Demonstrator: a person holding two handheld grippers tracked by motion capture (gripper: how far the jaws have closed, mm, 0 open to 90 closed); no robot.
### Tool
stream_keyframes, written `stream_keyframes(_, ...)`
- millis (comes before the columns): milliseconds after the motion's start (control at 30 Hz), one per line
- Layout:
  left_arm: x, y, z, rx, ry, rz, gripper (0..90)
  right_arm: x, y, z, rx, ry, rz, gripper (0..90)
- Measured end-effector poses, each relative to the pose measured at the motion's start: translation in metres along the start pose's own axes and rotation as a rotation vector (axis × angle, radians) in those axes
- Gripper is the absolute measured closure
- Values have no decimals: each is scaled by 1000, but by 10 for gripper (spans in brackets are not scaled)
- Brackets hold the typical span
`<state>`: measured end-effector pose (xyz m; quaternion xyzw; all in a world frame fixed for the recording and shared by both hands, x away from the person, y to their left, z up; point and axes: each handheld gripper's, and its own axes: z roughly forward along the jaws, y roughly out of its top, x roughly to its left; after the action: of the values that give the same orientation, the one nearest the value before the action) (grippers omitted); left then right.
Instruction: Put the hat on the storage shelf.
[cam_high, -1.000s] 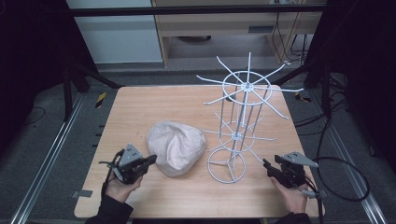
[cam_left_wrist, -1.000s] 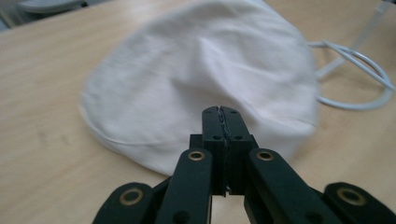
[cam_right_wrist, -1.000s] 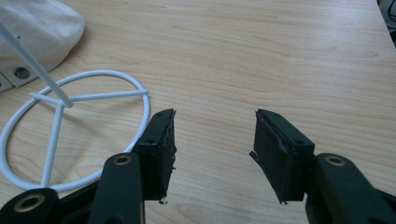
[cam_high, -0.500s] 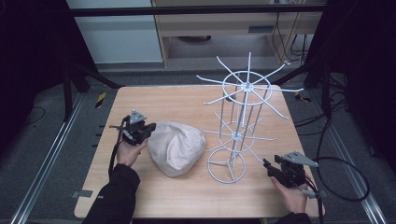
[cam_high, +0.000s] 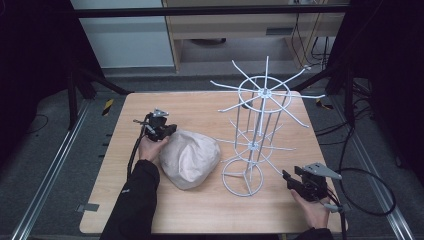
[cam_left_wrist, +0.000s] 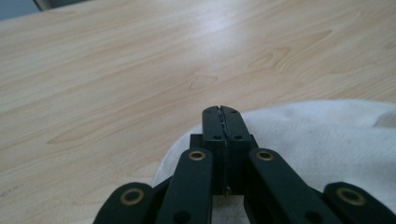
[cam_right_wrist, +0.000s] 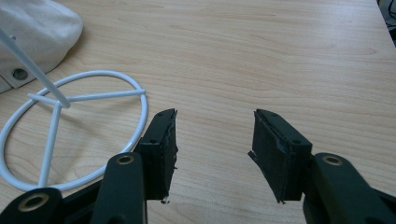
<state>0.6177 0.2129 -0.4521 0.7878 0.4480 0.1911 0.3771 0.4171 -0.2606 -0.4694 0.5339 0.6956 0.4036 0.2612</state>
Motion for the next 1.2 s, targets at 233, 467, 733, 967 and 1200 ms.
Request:
stream_keyframes(233,9,-17,-11,30,-26,-10,895,1,0,-1,1,7,9,499)
stream_keyframes(467,13,-35,-36,59,-15,41,896,1,1,0,-2,2,-4,498)
stream_keyframes(733,7,-71,-74,43,-2,41,895,0,1,0,-1,4,4,498)
stream_keyframes(967,-4,-90,-98,56,8,65,896,1,1,0,-2,2,-7,498)
stream_keyframes(1200,-20,-106,-116,64,8,85,896,1,1,0,-1,0,-7,497)
